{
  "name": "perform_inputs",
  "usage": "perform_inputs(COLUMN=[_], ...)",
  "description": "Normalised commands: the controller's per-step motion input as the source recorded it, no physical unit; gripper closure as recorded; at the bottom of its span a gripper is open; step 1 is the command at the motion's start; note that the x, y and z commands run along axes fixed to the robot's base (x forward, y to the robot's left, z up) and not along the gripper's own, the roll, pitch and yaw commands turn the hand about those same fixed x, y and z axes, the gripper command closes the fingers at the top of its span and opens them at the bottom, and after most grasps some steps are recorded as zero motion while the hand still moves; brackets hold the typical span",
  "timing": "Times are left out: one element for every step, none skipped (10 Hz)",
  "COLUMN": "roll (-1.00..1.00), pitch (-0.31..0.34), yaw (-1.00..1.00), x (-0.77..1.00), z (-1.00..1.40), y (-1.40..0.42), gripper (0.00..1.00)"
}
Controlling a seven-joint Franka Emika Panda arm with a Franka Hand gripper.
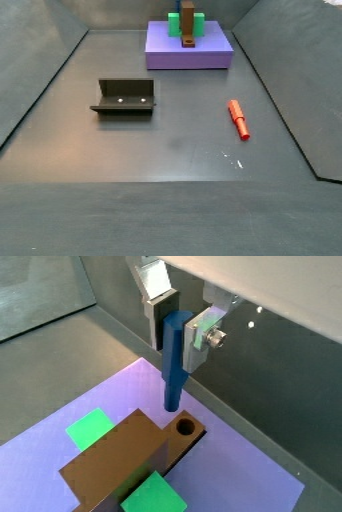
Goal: Pick up the blue object. Move up. Place the blue object on the fixture. Regrasp the blue object. Move to above the board. Insert the blue object.
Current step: Insert the blue object.
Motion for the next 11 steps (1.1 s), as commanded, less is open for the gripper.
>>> perform_inputs(roll=[0.20,0.11,0.10,0.06,0.02,0.00,0.00,0.00,0.00,0.02,0.01], pitch=[0.029,0.026,0.000,0.000,0.000,0.017,0.047,0.036,0.016,0.000,0.004], yaw=[-0.07,-0.07,-0.04,-0.07,-0.09,-0.11,-0.01,0.00,0.00,0.00,0.00], x=[-0.06,-0.07,-0.24,-0.29,-0.24,0.00,0.19,0.20,0.15,0.03,0.00], z=[-0.13,-0.14,-0.07,-0.09,-0.07,-0.10,-0.13,-0.19,-0.19,-0.20,-0.12], y=[-0.07,-0.11,-0.08,-0.02,0.00,-0.03,-0.13,-0.08,-0.01,0.00,0.08], gripper=[1.00,1.00,1.00,1.00,1.00,1.00,1.00,1.00,1.00,1.00,1.00])
